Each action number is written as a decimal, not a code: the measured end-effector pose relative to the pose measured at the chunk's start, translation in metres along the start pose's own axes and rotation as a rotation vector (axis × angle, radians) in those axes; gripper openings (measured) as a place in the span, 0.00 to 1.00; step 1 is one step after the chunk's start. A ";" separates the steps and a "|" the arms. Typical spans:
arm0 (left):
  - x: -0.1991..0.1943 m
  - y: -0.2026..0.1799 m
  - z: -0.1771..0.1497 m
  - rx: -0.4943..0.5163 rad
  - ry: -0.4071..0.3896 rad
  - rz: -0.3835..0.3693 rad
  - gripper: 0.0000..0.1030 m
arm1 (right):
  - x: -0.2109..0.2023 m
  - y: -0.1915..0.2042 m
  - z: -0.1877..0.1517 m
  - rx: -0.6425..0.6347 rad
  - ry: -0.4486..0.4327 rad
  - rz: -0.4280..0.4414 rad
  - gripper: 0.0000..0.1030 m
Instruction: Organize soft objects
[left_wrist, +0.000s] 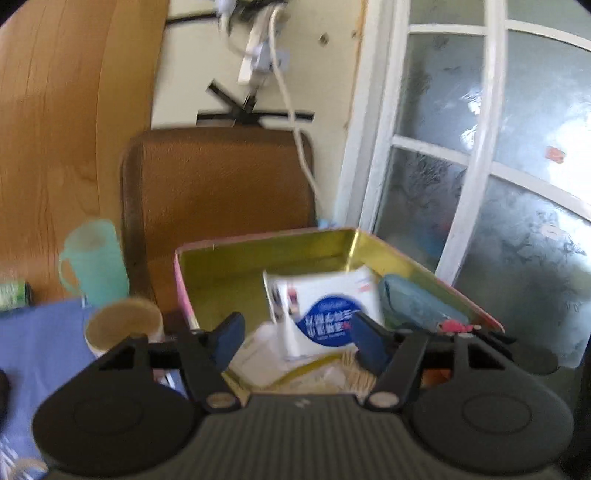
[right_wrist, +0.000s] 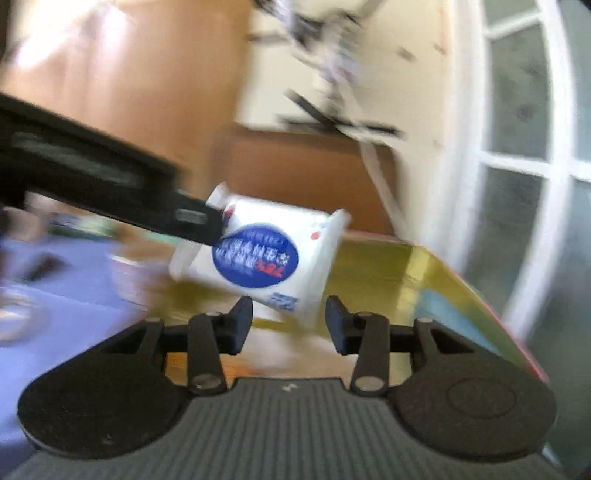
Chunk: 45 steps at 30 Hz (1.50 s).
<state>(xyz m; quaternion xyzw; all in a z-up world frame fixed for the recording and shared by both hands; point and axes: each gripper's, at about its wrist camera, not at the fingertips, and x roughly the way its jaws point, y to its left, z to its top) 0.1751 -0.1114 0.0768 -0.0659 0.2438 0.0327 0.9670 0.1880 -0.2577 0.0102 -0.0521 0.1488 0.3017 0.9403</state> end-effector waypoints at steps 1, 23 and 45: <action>-0.001 0.002 -0.004 -0.020 0.003 -0.026 0.61 | -0.003 -0.008 -0.003 0.048 -0.003 0.016 0.45; -0.196 0.200 -0.157 -0.357 -0.120 0.480 0.64 | 0.021 0.162 0.030 0.066 0.133 0.609 0.45; -0.199 0.239 -0.179 -0.497 -0.084 0.473 0.62 | 0.059 0.222 0.022 -0.080 0.276 0.575 0.40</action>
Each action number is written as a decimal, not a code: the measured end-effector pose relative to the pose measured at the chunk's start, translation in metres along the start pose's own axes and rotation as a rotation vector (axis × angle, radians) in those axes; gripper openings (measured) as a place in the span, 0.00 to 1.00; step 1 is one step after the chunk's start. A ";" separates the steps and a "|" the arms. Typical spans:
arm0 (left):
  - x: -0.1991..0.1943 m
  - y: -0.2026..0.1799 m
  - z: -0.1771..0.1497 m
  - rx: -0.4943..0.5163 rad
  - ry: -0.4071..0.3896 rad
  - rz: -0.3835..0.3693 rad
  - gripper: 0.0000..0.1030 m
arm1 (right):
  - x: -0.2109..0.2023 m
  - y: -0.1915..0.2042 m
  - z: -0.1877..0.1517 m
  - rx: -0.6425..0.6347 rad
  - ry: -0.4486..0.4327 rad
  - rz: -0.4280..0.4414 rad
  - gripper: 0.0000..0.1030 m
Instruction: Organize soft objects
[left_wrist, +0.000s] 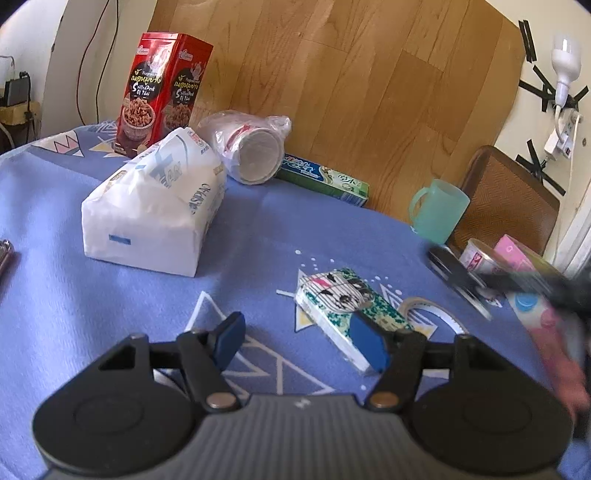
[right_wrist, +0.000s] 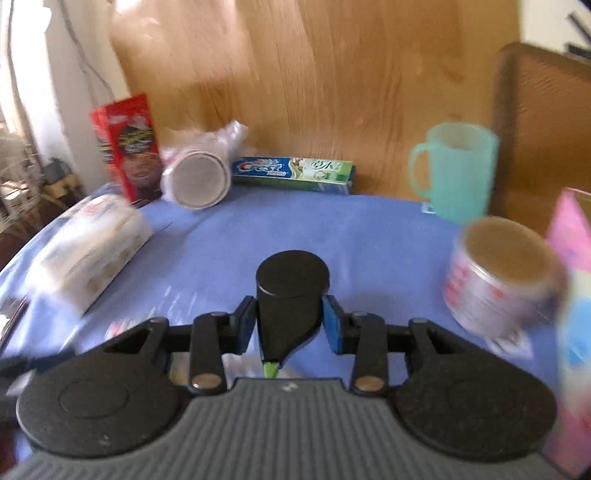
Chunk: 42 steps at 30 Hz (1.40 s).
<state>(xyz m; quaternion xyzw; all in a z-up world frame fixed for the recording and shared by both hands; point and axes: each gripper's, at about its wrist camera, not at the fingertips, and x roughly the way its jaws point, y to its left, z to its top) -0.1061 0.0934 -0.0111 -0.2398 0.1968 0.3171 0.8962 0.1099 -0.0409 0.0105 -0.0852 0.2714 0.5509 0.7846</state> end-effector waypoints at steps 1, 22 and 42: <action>-0.002 0.002 0.000 -0.014 0.000 -0.021 0.62 | -0.019 -0.004 -0.013 -0.010 -0.002 0.009 0.40; 0.032 -0.160 -0.016 0.127 0.353 -0.360 0.44 | -0.093 -0.016 -0.099 -0.111 -0.089 -0.041 0.39; 0.038 -0.309 0.007 0.413 0.086 -0.484 0.71 | -0.185 -0.168 -0.080 0.226 -0.446 -0.500 0.55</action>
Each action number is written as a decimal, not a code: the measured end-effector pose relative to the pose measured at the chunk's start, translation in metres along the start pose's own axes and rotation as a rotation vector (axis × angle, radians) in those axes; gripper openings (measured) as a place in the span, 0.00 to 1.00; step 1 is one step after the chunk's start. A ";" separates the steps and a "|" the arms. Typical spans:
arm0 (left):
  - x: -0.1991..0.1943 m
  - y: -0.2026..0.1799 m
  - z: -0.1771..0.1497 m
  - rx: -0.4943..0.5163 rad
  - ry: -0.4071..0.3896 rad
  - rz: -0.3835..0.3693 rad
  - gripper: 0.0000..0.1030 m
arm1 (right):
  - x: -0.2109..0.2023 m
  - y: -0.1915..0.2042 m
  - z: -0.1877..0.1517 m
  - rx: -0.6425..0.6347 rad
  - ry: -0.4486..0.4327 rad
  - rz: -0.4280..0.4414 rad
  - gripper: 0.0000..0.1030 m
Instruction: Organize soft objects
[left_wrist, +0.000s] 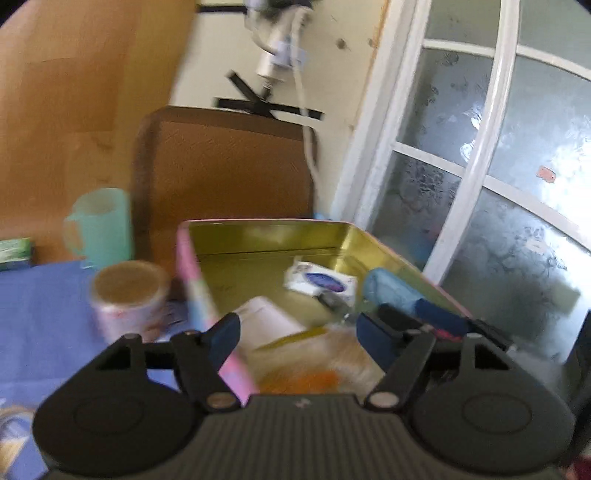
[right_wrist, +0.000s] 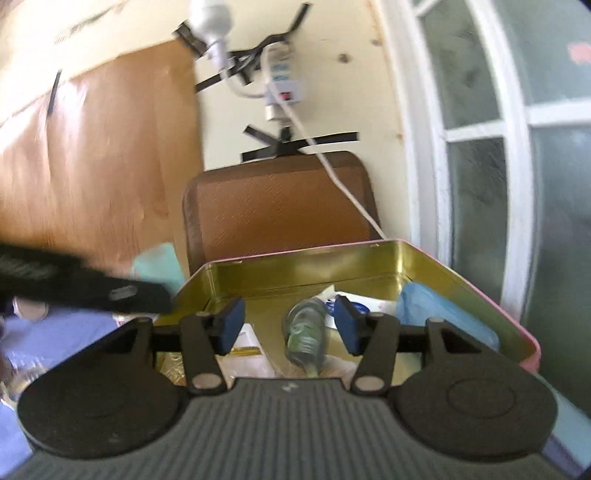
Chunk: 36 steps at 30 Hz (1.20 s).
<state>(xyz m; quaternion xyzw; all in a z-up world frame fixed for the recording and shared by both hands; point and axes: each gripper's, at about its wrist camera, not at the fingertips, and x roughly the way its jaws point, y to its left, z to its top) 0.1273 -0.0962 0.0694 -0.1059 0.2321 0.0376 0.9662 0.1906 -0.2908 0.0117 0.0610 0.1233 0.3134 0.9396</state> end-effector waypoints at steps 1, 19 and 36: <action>-0.012 0.010 -0.007 -0.002 -0.011 0.021 0.72 | -0.001 0.001 -0.001 0.007 0.004 0.008 0.56; -0.218 0.226 -0.134 -0.520 -0.160 0.483 0.68 | -0.006 0.237 -0.036 -0.270 0.313 0.704 0.75; -0.245 0.240 -0.155 -0.551 -0.169 0.301 0.68 | -0.018 0.320 -0.087 -0.630 0.456 0.829 0.57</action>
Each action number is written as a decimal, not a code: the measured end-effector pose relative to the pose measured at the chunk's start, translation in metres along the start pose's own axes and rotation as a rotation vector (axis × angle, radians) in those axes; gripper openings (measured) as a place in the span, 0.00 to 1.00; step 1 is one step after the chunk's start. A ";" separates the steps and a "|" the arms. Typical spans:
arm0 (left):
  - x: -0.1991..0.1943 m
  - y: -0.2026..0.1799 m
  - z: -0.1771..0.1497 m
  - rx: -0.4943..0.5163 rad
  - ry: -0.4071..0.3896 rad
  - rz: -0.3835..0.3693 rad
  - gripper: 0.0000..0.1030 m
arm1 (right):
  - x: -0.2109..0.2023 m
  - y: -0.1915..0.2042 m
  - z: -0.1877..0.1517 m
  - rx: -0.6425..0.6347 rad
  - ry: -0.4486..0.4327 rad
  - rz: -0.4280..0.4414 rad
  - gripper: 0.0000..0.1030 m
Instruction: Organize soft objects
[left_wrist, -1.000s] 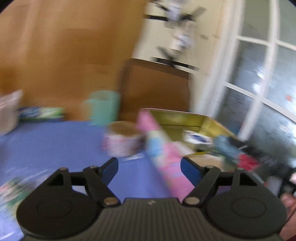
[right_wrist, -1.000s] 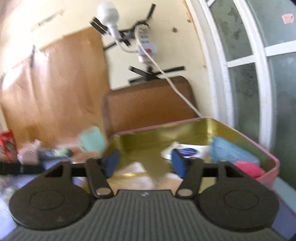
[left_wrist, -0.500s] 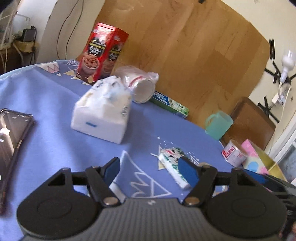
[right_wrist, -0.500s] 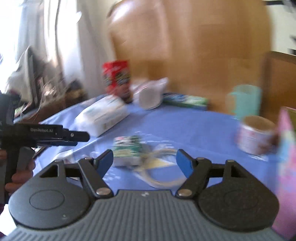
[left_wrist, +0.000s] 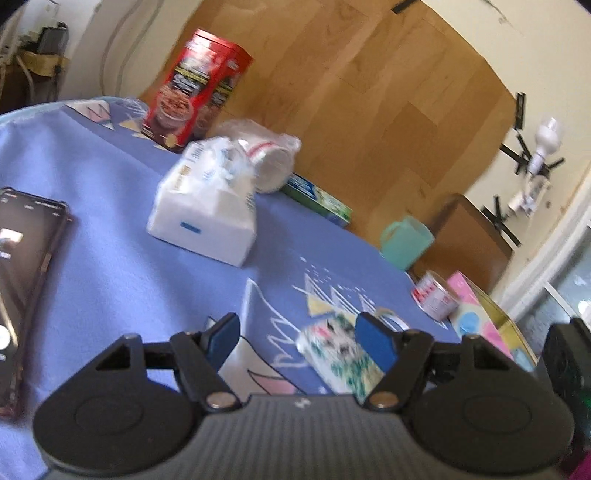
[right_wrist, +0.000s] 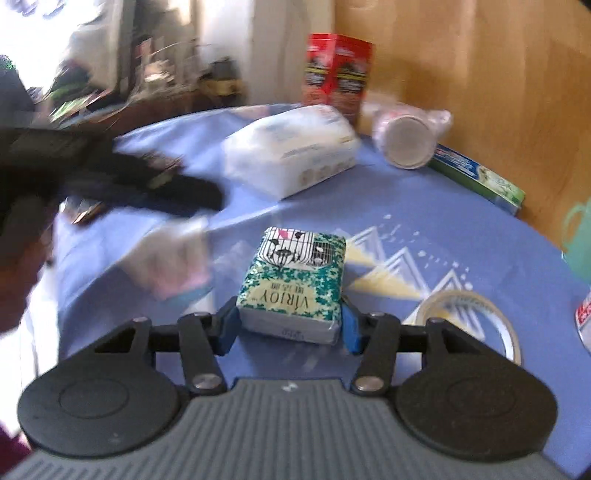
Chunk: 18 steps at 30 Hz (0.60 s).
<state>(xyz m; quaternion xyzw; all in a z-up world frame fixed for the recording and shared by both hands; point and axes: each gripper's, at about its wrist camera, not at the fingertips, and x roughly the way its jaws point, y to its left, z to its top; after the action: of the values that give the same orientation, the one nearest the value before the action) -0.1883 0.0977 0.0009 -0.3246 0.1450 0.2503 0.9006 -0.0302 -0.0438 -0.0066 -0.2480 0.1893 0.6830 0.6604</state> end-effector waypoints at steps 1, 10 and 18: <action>0.002 -0.002 -0.001 0.002 0.014 -0.016 0.68 | -0.006 -0.002 -0.004 0.016 0.001 -0.009 0.62; 0.047 -0.036 -0.020 0.020 0.204 -0.072 0.36 | -0.011 -0.002 -0.010 0.073 -0.023 -0.026 0.53; 0.063 -0.132 -0.002 0.232 0.199 -0.213 0.36 | -0.082 -0.037 -0.027 0.195 -0.213 -0.200 0.51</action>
<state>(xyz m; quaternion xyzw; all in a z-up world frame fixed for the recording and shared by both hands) -0.0638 0.0316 0.0401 -0.2551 0.2262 0.1017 0.9346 0.0096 -0.1240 0.0224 -0.1265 0.1578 0.6148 0.7623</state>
